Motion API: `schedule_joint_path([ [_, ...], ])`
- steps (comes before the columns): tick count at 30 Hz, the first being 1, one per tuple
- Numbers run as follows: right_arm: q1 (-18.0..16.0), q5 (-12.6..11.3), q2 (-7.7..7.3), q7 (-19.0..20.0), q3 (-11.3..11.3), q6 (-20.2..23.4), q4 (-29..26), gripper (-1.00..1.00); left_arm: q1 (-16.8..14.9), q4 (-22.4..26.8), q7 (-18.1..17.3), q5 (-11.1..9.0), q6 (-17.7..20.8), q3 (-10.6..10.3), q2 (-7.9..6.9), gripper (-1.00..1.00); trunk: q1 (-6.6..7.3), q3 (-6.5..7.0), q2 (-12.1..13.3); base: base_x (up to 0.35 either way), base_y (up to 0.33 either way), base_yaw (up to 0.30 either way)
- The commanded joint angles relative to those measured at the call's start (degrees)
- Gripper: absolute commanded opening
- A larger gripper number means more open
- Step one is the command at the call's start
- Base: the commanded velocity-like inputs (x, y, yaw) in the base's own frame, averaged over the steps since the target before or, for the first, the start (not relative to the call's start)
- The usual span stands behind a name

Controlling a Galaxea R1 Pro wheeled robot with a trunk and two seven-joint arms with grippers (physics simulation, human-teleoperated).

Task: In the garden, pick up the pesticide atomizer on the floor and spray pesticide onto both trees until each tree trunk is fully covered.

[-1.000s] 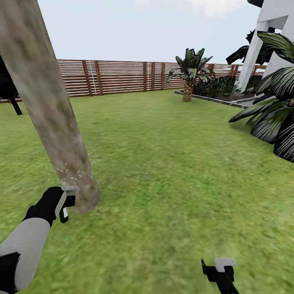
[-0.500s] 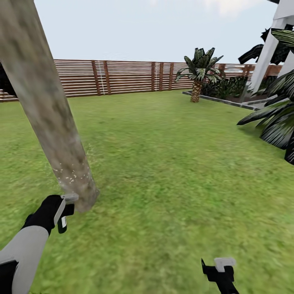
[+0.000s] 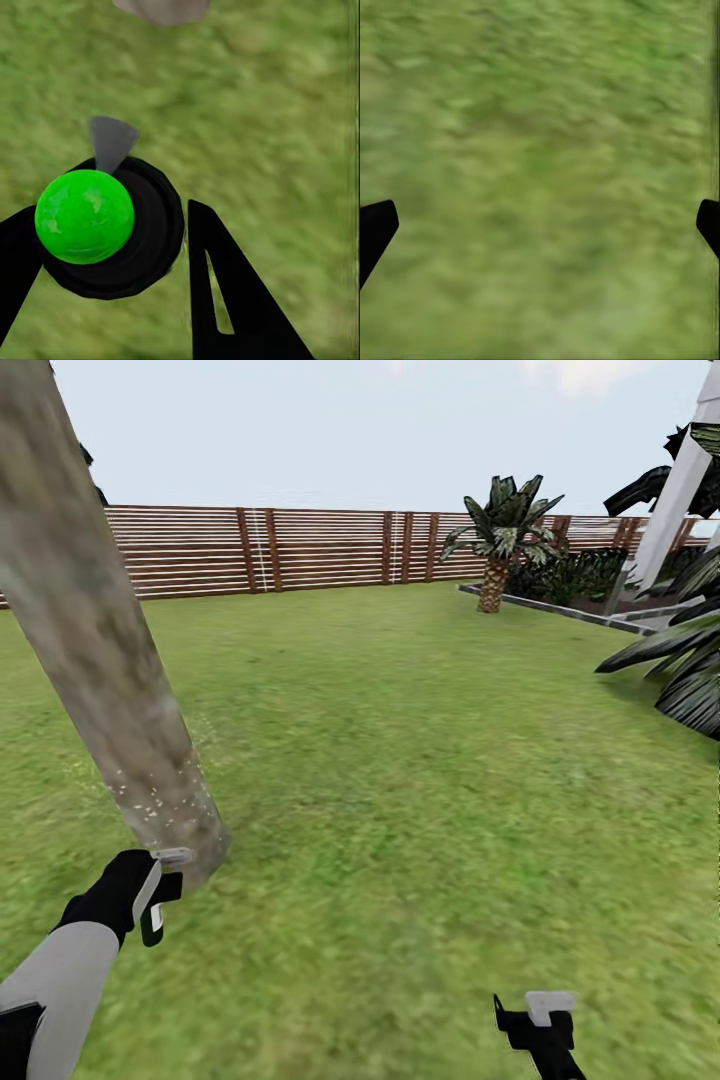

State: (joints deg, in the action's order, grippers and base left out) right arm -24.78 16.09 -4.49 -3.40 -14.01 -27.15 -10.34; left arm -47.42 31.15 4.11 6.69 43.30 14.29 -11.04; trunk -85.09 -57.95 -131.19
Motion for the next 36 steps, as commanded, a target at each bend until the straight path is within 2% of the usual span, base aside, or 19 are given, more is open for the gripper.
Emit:
schedule_joint_path([
  [1,-0.05,0.61,0.01,-0.29,-0.22,-0.15,0.07,1.0,-0.04,0.07,-0.24,0.61,0.29,0.28,0.05,-1.0,0.01,-0.05,-0.02,0.019,-0.269,0.0],
  [5,-0.04,0.59,0.04,-0.29,-0.22,-0.14,0.06,1.0,-0.04,0.05,-0.23,0.62,0.29,0.3,0.05,-1.0,0.01,-0.05,-0.02,0.006,-0.272,0.029],
  [12,-0.04,0.61,0.1,-0.29,-0.2,-0.11,0.06,1.0,-0.04,0.18,-0.24,0.48,0.22,0.31,0.2,-1.0,0.01,-0.05,-0.02,0.073,-0.266,0.25],
  [19,-0.04,0.61,0.1,-0.29,-0.22,-0.14,0.14,1.0,-0.29,0.94,-0.31,0.27,0.04,0.35,0.82,-1.0,0.01,-0.05,-0.02,0.212,-0.217,0.257],
  [27,-0.03,0.61,0.01,-0.29,-0.22,-0.14,0.14,1.0,-1.32,1.37,-0.35,0.17,0.04,0.18,1.1,-1.0,0.01,-0.05,-0.02,0.238,-0.195,0.023],
  [36,-0.03,0.61,0.01,-0.29,-0.22,-0.11,0.14,1.0,-1.07,4.66,-0.33,0.25,0.28,0.37,1.02,-1.0,0.01,-0.05,-0.02,0.218,-0.162,0.215],
])
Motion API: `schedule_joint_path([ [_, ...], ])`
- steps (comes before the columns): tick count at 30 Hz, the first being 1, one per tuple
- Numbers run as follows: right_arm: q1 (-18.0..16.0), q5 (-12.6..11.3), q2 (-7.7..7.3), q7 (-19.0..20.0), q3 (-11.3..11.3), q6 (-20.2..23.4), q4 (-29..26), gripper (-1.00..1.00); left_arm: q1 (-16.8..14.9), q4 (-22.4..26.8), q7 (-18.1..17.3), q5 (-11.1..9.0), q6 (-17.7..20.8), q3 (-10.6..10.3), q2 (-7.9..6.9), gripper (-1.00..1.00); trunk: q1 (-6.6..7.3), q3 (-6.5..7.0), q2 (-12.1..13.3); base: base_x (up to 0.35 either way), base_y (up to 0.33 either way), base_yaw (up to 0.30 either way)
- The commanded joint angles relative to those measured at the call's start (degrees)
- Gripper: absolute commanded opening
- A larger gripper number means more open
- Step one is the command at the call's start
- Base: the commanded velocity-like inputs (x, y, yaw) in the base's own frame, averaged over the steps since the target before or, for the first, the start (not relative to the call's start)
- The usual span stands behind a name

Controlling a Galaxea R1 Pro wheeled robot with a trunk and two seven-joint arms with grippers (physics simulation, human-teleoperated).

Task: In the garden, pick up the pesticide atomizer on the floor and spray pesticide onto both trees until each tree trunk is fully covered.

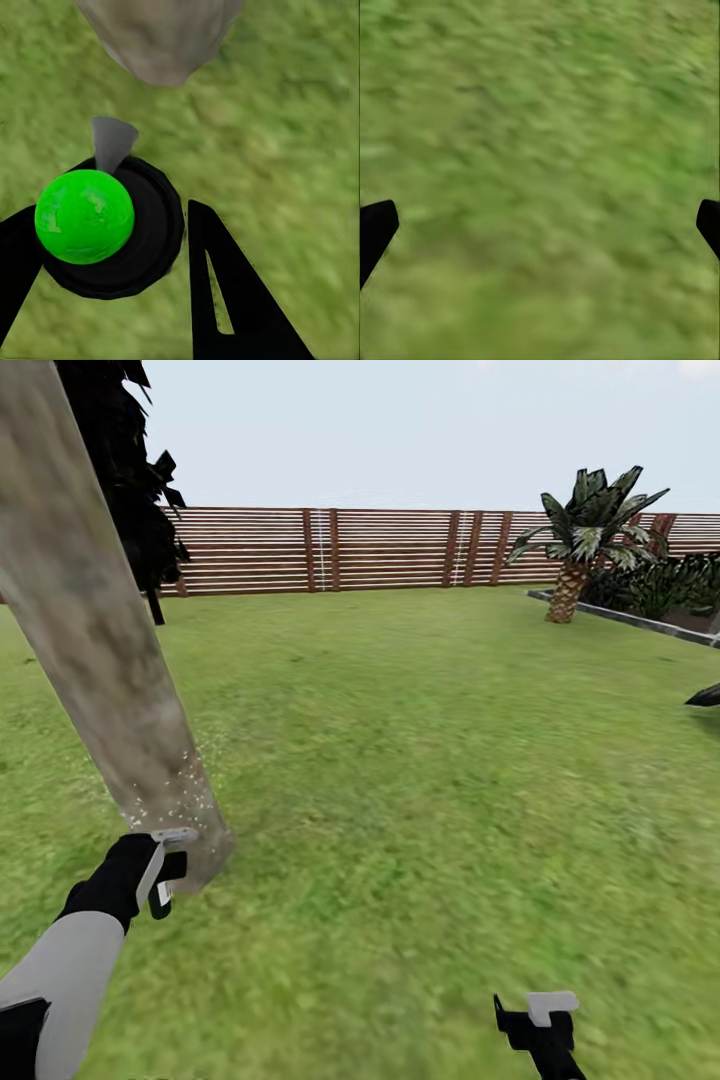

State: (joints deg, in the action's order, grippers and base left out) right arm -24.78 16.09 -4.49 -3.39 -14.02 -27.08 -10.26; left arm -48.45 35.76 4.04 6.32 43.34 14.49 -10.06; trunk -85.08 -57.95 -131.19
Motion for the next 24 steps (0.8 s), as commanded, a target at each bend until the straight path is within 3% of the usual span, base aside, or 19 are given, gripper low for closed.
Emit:
schedule_joint_path([
  [1,-0.04,0.61,0.0,-0.3,-0.22,-0.17,0.07,1.0,-0.05,0.1,-0.27,0.62,0.25,0.14,0.05,-1.0,0.0,-0.05,-0.02,0.054,-0.024,0.277],
  [13,-0.09,0.61,0.0,-0.3,-0.22,-0.17,0.07,1.0,-3.84,2.55,-0.34,0.53,0.66,-0.06,2.29,-1.0,0.0,-0.05,-0.02,0.004,-0.002,0.232],
  [18,-0.05,0.61,0.0,-0.3,-0.22,-0.17,0.07,1.0,-3.82,2.48,-0.34,0.66,0.69,0.0,2.22,-1.0,0.0,-0.05,-0.02,0.018,-0.077,0.007],
  [24,-0.03,0.61,-0.08,-0.3,-0.22,-0.17,0.07,1.0,-2.07,2.27,-0.41,1.03,0.2,0.02,0.88,-1.0,0.0,-0.05,-0.02,-0.058,-0.236,0.0],
])
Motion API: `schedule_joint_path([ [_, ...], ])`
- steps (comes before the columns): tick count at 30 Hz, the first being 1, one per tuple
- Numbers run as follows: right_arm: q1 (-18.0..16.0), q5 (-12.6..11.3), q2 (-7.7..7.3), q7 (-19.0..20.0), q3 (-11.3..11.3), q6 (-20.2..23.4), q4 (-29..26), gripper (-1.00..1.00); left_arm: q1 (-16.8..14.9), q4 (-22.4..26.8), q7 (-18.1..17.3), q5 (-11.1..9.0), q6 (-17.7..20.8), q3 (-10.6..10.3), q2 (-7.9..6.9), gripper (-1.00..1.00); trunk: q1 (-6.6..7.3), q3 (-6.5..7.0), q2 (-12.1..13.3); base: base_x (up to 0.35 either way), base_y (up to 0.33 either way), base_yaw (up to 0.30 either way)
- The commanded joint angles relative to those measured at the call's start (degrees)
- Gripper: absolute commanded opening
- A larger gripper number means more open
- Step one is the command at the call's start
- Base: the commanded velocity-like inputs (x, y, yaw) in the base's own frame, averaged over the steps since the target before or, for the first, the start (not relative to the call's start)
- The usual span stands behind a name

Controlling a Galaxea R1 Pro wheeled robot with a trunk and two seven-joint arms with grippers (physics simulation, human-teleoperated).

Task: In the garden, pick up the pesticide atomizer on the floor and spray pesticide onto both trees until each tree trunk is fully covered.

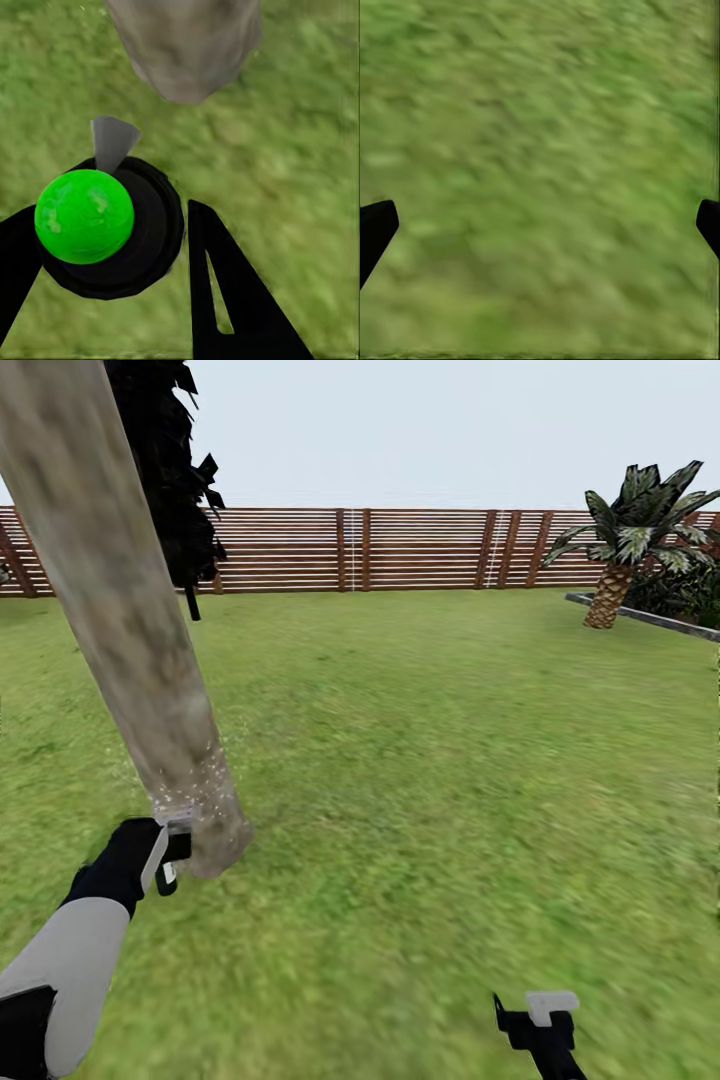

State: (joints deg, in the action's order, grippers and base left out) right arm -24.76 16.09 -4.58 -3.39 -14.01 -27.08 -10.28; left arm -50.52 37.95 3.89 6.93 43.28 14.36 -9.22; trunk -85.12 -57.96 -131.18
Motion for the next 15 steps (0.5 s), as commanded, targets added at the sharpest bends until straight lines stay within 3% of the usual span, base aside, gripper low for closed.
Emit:
schedule_joint_path([
  [1,-0.08,0.61,0.01,-0.3,-0.23,-0.17,0.08,1.0,1.09,0.1,-0.28,0.36,0.14,0.12,-0.42,-1.0,0.04,-0.04,-0.03,-0.275,-0.105,0.0],
  [5,-0.09,0.61,0.15,-0.35,-0.21,-0.17,0.08,1.0,6.83,-0.53,-0.84,0.34,-0.99,-0.35,-1.32,-1.0,0.04,-0.04,-0.03,-0.328,-0.024,0.0],
  [9,-0.09,0.65,0.04,-0.11,-0.13,-0.17,0.04,1.0,12.62,-0.74,-3.57,1.05,-8.2,-1.86,-1.48,-1.0,0.04,-0.04,-0.03,-0.343,-0.001,0.0],
  [12,-0.08,2.62,-0.21,0.53,1.37,-0.05,-0.19,1.0,15.77,-0.94,-11.2,5.11,-13.37,-9.32,-2.0,-1.0,0.04,-0.04,-0.03,-0.343,0.0,0.0],
  [14,-0.11,7.74,-0.24,2.14,4.68,0.01,-0.84,1.0,16.77,-2.06,-16.4,8.89,-16.34,-14.58,-1.99,-1.0,0.04,-0.04,-0.03,-0.324,0.0,0.0],
  [15,-0.11,9.46,-0.25,3.14,5.41,0.04,-1.63,1.0,16.89,-2.48,-17.76,9.73,-17.2,-15.76,-1.95,-1.0,0.04,-0.04,-0.03,-0.301,0.0,0.0],
])
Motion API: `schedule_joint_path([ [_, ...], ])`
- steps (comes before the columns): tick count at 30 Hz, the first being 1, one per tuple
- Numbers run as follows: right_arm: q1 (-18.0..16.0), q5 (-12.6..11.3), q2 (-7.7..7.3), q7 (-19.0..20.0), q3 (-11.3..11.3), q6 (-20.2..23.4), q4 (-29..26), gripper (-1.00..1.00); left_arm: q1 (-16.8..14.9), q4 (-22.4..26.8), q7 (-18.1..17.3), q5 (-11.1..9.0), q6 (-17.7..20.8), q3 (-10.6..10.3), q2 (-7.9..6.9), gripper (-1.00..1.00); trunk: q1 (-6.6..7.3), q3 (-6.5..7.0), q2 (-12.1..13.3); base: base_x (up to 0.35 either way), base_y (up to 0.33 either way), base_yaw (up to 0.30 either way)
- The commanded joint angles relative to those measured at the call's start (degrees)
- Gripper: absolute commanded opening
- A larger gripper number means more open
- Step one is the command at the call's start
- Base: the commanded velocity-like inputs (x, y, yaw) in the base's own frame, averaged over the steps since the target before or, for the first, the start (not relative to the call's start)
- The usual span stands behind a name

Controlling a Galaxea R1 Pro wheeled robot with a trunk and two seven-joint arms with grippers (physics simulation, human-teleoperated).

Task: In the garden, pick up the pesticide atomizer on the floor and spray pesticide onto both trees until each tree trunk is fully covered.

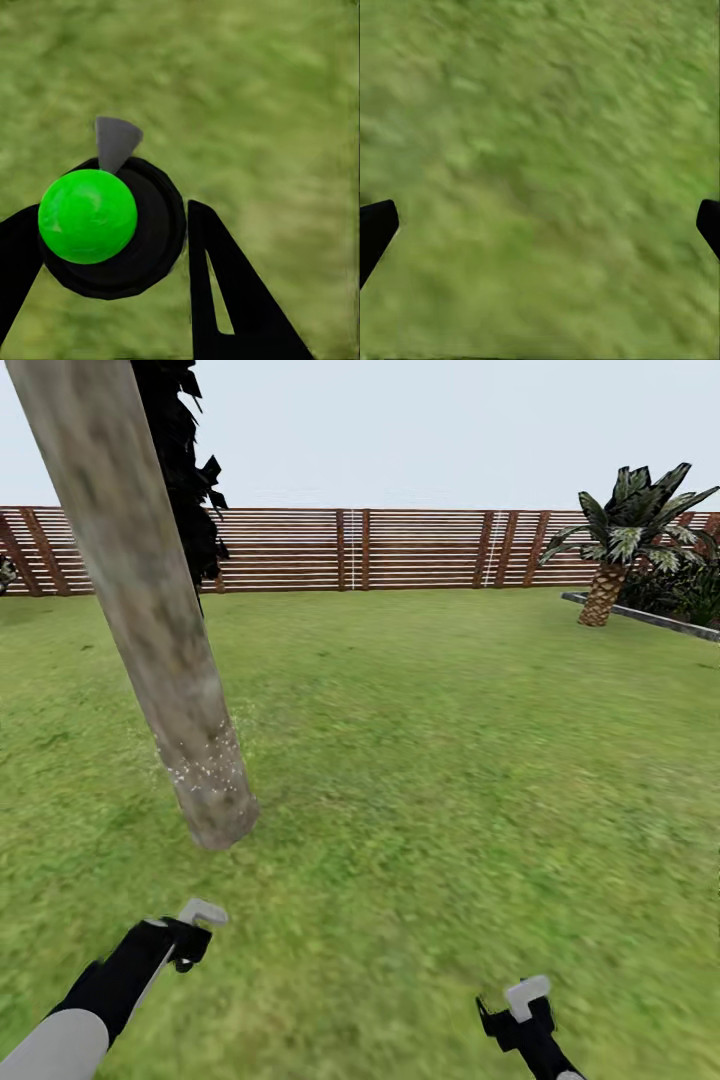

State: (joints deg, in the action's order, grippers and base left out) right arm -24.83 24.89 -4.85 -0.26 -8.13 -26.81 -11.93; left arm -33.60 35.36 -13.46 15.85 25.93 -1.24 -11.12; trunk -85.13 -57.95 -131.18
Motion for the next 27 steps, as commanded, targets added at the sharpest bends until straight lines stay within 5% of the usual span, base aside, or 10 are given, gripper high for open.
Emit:
schedule_joint_path([
  [1,-0.04,2.28,0.02,1.84,0.02,-0.16,-1.39,1.0,0.06,-0.23,-1.8,1.36,-0.96,-1.11,-0.04,-1.0,0.04,-0.05,-0.02,-0.275,0.0,0.0],
  [4,-0.09,5.39,-0.03,12.86,0.73,1.17,-6.68,1.0,0.18,-1.12,-7.22,2.17,-5.81,-3.71,-0.11,-1.0,0.04,-0.05,-0.02,-0.113,0.0,0.0],
  [7,-0.51,6.88,-0.22,26.66,0.94,5.87,-12.42,1.0,0.02,-2.2,-15.19,3.19,-9.83,-9.03,-0.19,-1.0,0.04,-0.05,-0.02,-0.023,0.0,0.0],
  [10,-0.78,9.45,-0.31,35.72,0.93,7.33,-16.99,1.0,-0.15,-2.46,-20.17,4.78,-12.76,-13.14,-0.01,-1.0,0.04,-0.05,-0.02,-0.005,0.0,0.0],
  [14,-2.22,14.54,-0.34,50.53,0.93,8.02,-23.92,1.0,-0.63,-2.42,-33.17,8.11,-14.52,-16.37,0.3,-1.0,0.04,-0.05,-0.02,0.0,0.0,0.0],
  [17,-2.64,15.04,-0.32,57.79,0.93,8.08,-26.43,1.0,-0.67,-2.41,-36.29,13.23,-14.79,-16.56,0.64,-1.0,0.04,-0.05,-0.02,0.0,0.0,0.0],
  [23,-2.85,14.84,1.08,60.24,1.13,8.17,-28.62,1.0,-0.69,-1.53,-40.11,18.1,-14.77,-16.62,2.61,-1.0,0.04,-0.05,-0.02,0.0,0.0,0.0],
  [24,-2.95,14.93,1.76,60.27,1.16,8.2,-28.61,-1.0,-0.68,-1.6,-40.26,19.49,-14.77,-16.61,3.34,-1.0,0.04,-0.05,-0.02,0.0,0.0,0.0],
  [27,-3.26,15.03,2.64,60.84,1.18,8.18,-28.62,-1.0,-0.6,-1.83,-40.43,22.82,-14.77,-16.53,4.89,-1.0,0.04,-0.05,-0.02,0.0,0.0,0.0],
])
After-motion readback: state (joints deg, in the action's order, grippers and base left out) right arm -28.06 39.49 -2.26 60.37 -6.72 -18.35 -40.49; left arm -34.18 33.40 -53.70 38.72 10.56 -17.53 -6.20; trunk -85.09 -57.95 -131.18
